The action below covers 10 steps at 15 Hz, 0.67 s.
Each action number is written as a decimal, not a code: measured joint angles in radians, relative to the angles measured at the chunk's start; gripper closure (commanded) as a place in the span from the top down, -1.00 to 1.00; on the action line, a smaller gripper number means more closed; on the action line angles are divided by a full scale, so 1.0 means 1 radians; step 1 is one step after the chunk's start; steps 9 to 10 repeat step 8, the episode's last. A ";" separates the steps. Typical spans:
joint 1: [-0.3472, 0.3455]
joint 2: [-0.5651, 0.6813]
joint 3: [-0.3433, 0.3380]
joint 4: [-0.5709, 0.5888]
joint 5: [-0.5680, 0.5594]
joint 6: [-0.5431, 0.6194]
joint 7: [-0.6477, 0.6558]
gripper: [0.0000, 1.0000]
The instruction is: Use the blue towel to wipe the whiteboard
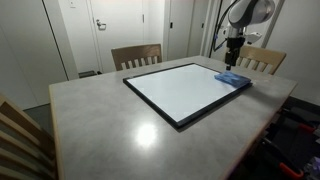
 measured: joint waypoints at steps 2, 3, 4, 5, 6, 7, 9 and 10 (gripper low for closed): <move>-0.002 -0.065 0.037 -0.026 0.071 -0.011 -0.056 1.00; -0.002 -0.096 0.052 -0.037 0.097 -0.019 -0.077 1.00; 0.000 -0.125 0.064 -0.046 0.120 -0.027 -0.096 1.00; 0.003 -0.151 0.072 -0.054 0.138 -0.035 -0.112 1.00; 0.007 -0.173 0.078 -0.059 0.150 -0.044 -0.124 1.00; 0.013 -0.192 0.081 -0.061 0.160 -0.056 -0.133 1.00; 0.019 -0.207 0.081 -0.062 0.169 -0.064 -0.142 1.00; 0.019 -0.207 0.081 -0.062 0.169 -0.064 -0.142 1.00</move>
